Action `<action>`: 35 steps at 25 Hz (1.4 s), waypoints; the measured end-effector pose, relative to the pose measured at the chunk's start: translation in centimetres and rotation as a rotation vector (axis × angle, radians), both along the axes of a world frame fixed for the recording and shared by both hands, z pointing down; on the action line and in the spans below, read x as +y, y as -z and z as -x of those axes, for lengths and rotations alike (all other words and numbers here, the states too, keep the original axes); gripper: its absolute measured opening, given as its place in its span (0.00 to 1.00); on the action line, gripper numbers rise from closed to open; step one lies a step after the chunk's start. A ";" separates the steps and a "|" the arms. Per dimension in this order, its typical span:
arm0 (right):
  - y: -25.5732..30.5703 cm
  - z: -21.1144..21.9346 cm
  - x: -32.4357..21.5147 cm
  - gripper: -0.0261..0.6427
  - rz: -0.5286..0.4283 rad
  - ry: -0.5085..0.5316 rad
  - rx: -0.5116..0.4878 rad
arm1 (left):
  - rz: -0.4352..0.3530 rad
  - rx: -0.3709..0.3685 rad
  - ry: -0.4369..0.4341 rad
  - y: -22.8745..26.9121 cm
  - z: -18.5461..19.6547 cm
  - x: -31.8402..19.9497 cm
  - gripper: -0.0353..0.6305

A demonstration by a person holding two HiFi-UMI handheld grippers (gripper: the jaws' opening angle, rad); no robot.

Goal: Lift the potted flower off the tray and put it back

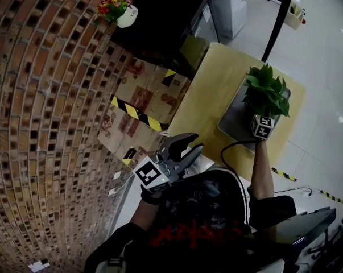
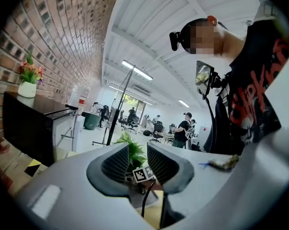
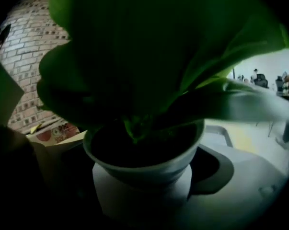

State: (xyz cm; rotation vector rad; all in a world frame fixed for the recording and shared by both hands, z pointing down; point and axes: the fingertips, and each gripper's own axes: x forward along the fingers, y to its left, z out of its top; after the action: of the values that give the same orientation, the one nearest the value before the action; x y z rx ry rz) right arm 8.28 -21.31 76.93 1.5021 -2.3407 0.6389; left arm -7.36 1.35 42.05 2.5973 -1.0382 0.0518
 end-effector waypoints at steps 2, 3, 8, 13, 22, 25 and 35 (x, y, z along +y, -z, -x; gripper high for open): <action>0.4 -0.5 2.0 0.92 0.058 -0.035 -0.063 | -0.016 0.031 -0.037 0.0 0.2 0.3 0.22; 1.0 -1.2 3.3 0.92 0.068 -0.069 -0.085 | -0.020 0.046 -0.060 -0.1 0.3 0.4 0.22; 7.3 -1.6 13.4 0.84 0.010 -0.226 -0.166 | -0.043 0.128 -0.258 -0.3 0.6 3.3 0.22; 18.5 3.5 28.4 0.25 -0.257 -0.261 -0.100 | -0.059 0.249 -0.463 -2.4 2.6 9.6 0.21; 34.5 11.8 43.1 0.04 -0.526 -0.253 0.109 | -0.109 0.301 -0.701 0.2 3.2 20.7 0.21; 36.2 12.3 45.7 0.04 -0.561 -0.237 0.079 | -0.156 0.260 -0.722 1.0 2.7 23.6 0.21; 41.0 12.0 57.2 0.04 -0.638 -0.146 -0.118 | -0.207 0.201 -0.658 3.9 0.8 35.0 0.21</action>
State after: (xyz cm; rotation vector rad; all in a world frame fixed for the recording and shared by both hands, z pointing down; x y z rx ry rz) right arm -3.68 35.90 35.91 1.9440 -2.6947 -0.0141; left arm -8.17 36.38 38.10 2.9398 -0.0968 -0.1628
